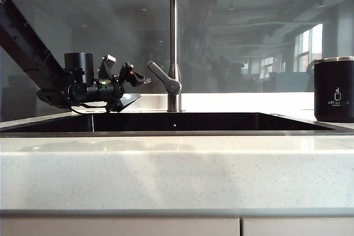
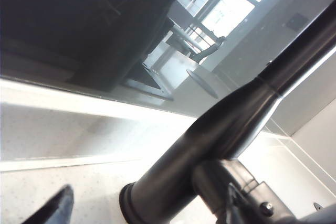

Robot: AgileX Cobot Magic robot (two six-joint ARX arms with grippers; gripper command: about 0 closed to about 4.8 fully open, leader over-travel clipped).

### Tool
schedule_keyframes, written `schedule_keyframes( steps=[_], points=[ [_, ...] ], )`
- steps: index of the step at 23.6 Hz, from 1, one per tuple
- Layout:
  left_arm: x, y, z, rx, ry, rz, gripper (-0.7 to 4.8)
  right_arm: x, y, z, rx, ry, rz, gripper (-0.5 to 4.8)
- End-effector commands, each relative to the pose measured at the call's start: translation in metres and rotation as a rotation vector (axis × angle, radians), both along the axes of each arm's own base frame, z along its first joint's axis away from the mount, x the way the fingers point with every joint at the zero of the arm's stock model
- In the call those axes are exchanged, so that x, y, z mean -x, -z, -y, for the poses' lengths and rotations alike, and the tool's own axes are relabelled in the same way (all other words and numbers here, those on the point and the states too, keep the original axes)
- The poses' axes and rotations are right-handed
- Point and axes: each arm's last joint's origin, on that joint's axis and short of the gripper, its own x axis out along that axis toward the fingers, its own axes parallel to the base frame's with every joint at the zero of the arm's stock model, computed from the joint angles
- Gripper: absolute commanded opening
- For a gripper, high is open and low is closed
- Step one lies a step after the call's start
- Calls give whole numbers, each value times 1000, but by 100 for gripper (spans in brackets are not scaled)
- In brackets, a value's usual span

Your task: Pick up the mug next to the sink, go to the faucet to get some water, pour the water into the sink, and finally put the mug back to its place.

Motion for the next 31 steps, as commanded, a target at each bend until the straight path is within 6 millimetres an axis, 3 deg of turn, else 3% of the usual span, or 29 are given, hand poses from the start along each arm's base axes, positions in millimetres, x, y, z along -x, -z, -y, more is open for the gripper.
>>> schedule_keyframes(
  steps=[1, 31],
  points=[
    [0, -3, 1, -2, 6, 14, 368, 0, 1, 0, 1, 3, 2, -6],
    [0, -3, 1, -2, 5, 14, 368, 0, 2, 0, 1, -13, -9, -5]
  ],
)
